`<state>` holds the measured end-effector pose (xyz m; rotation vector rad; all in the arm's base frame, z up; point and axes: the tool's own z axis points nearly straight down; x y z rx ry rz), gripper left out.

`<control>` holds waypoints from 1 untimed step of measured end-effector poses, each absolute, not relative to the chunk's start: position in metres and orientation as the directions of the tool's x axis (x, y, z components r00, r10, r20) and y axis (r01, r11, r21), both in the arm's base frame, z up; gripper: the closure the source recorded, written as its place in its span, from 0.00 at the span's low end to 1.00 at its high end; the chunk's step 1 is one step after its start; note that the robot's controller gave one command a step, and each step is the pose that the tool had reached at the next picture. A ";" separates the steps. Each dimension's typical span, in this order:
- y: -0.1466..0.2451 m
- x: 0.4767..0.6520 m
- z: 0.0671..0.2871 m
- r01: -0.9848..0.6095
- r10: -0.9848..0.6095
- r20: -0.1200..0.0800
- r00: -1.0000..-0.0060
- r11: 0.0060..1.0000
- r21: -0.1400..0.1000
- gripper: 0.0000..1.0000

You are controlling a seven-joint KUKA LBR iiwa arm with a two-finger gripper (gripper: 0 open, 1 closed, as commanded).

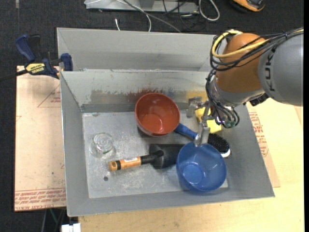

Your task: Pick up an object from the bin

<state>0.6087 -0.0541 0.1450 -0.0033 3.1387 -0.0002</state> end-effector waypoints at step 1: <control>-0.054 0.609 0.145 -0.002 -0.002 -0.003 -1.000 1.000 0.000 0.00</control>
Offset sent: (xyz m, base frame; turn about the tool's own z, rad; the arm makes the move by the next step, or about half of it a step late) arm -0.0207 0.0221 -0.0698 -0.1494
